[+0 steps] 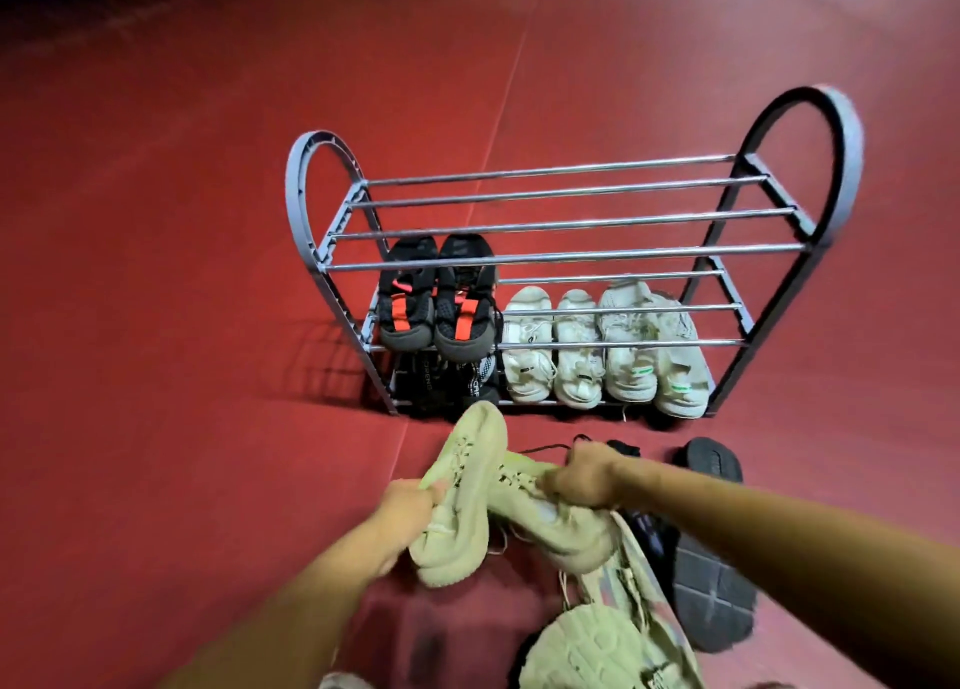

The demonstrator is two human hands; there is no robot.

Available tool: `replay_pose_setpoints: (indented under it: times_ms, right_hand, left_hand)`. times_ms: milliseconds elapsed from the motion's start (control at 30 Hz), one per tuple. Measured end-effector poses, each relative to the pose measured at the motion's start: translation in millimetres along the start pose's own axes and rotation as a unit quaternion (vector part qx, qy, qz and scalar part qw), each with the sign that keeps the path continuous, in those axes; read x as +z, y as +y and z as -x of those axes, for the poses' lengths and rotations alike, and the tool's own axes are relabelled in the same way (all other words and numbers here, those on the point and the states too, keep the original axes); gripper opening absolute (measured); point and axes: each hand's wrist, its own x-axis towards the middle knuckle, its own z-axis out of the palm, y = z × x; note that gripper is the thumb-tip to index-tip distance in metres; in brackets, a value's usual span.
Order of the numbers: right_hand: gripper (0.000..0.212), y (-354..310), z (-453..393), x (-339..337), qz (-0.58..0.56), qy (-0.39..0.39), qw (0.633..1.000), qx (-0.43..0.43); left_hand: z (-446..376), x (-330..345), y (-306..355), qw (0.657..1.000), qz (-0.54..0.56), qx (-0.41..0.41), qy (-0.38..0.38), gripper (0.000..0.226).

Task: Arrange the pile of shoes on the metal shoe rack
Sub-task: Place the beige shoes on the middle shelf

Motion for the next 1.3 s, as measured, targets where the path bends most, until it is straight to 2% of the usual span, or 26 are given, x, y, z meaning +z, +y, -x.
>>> replay_pose_setpoints:
  times_ms: [67,133,233,333,433,567,667,767,900,967,1033,1067,1100,1167,1200,1233,1267,1300]
  right_hand:
    - [0.028,2,28,-36,0.031,-0.021,0.999,0.009]
    - [0.026,12,52,-64,0.012,-0.017,0.999,0.031]
    - [0.029,37,86,-106,0.008,0.059,0.998,0.024]
    - [0.025,64,103,-135,-0.106,0.118,0.987,0.014]
    - [0.022,81,98,-135,-0.22,0.152,0.963,0.038]
    - [0.028,79,60,-127,-0.297,0.254,0.918,0.067]
    - [0.034,67,26,-135,-0.33,0.305,0.892,0.059]
    - [0.044,50,-3,-156,-0.32,0.348,0.88,0.046]
    - [0.042,38,-38,-179,-0.335,0.357,0.872,0.014]
    - [0.036,42,-50,-176,-0.371,0.351,0.859,-0.022]
    - [0.038,48,-54,-169,-0.354,0.344,0.866,-0.077]
    - [0.042,54,-56,-165,-0.332,0.325,0.878,-0.112]
    - [0.05,58,-55,-164,-0.302,0.303,0.891,-0.151]
    - [0.078,68,-62,-161,-0.191,0.284,0.92,-0.191]
    - [0.09,71,-66,-160,-0.111,0.279,0.936,-0.185]
    - [0.095,74,-71,-157,-0.052,0.27,0.946,-0.171]
    - [0.091,73,-72,-155,-0.023,0.265,0.951,-0.158]
    - [0.081,72,-75,-152,-0.014,0.273,0.951,-0.145]
  left_hand:
    - [9,-14,18,0.994,-0.083,0.023,-0.063,0.02]
    - [20,-22,42,0.987,-0.121,0.045,-0.096,0.019]
    - [42,-27,91,0.977,-0.148,0.092,-0.12,0.019]
    - [57,-27,139,0.978,-0.106,0.125,-0.125,0.029]
    - [56,-14,175,0.986,-0.062,0.133,-0.079,0.028]
    - [35,21,208,0.991,0.002,0.133,0.002,0.038]
    - [14,38,224,0.991,0.038,0.13,0.01,0.045]
    - [-19,48,241,0.988,0.064,0.139,0.007,0.059]
    - [-50,65,253,0.986,0.094,0.13,0.035,0.038]
    - [-61,74,249,0.987,0.083,0.124,0.065,0.046]
    - [-56,79,244,0.98,-0.006,0.15,0.131,0.05]
    - [-49,82,239,0.963,-0.097,0.182,0.175,0.051]
    - [-40,82,233,0.926,-0.199,0.242,0.209,0.053]
    - [-21,79,217,0.827,-0.367,0.378,0.197,0.067]
    - [-21,76,209,0.788,-0.43,0.408,0.164,0.078]
    - [-25,75,201,0.765,-0.477,0.412,0.131,0.088]
    - [-31,74,197,0.761,-0.501,0.398,0.107,0.094]
    - [-36,75,195,0.774,-0.497,0.382,0.089,0.095]
